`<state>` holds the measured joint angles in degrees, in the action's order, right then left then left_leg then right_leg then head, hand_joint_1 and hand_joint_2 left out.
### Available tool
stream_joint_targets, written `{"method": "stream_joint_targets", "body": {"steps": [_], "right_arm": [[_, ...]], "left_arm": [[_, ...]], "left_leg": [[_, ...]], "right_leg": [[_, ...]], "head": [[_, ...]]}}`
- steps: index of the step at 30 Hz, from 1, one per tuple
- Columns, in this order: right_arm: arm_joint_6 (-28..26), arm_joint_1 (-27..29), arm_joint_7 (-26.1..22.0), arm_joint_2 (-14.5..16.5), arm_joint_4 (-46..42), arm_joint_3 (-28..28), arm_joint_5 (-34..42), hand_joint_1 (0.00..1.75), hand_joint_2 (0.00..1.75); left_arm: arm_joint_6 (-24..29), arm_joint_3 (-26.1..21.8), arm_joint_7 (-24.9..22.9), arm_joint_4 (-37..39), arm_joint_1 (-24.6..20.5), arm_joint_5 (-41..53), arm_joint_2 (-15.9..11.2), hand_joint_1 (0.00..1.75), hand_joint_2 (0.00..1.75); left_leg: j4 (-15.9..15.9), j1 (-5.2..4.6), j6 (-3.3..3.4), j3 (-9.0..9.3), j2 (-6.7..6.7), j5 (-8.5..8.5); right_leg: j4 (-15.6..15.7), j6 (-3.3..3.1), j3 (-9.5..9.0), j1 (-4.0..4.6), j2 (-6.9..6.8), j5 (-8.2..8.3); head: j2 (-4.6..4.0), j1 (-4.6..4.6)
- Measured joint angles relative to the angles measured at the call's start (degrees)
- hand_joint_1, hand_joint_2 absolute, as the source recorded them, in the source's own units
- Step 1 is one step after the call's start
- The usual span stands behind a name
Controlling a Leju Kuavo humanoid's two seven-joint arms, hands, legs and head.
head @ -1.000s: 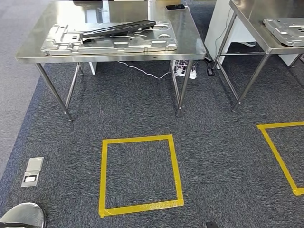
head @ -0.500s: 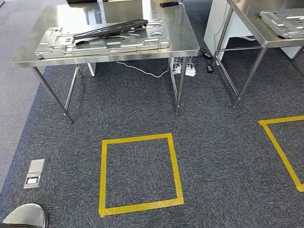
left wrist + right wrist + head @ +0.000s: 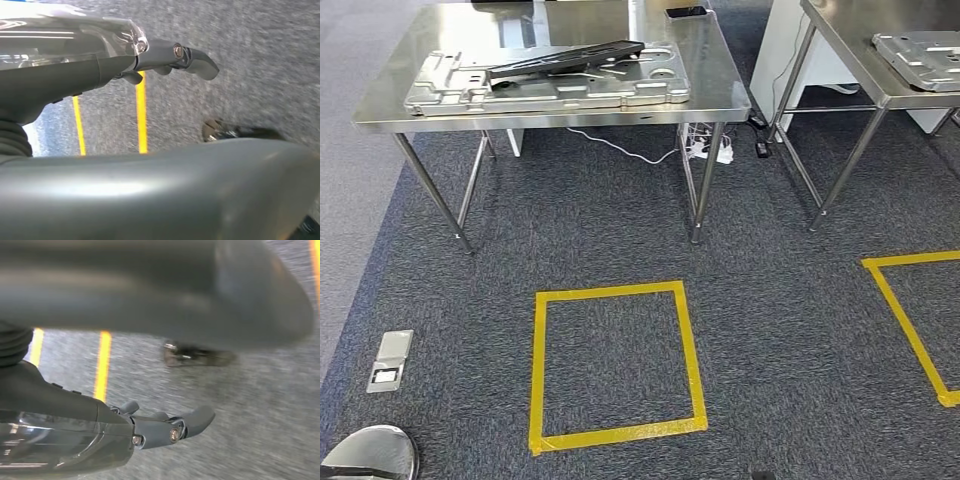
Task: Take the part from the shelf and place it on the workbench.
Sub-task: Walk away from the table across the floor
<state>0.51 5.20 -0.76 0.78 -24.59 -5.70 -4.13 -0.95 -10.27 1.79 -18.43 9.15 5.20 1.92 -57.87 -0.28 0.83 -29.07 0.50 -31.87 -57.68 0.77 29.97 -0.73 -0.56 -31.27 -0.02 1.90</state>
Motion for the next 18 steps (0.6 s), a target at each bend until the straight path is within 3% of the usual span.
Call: {"method": "stream_joint_targets", "body": {"steps": [7, 18], "right_arm": [[-0.18, 2.35, 0.59, -0.21, 0.51, 3.23, 3.72, 0.00, 0.00], [-0.18, 2.80, 0.59, -0.42, 0.70, 4.55, 4.00, 0.00, 0.00]], "left_arm": [[0.96, 6.37, -1.43, -1.78, -0.75, -5.06, -0.76, 0.00, 0.00], [0.97, 8.55, -1.55, -2.56, -0.81, -5.25, -1.07, 0.00, 0.00]], "left_leg": [[-0.07, -0.11, 0.13, 0.03, 0.02, -0.07], [-0.07, 0.18, 0.10, 0.04, 0.02, -0.05]], "right_leg": [[0.06, 0.24, 0.04, -0.08, 0.04, 0.03], [0.04, 0.22, 0.04, 0.13, 0.05, 0.02]], "head": [[0.01, 0.01], [0.00, 0.01]]}}
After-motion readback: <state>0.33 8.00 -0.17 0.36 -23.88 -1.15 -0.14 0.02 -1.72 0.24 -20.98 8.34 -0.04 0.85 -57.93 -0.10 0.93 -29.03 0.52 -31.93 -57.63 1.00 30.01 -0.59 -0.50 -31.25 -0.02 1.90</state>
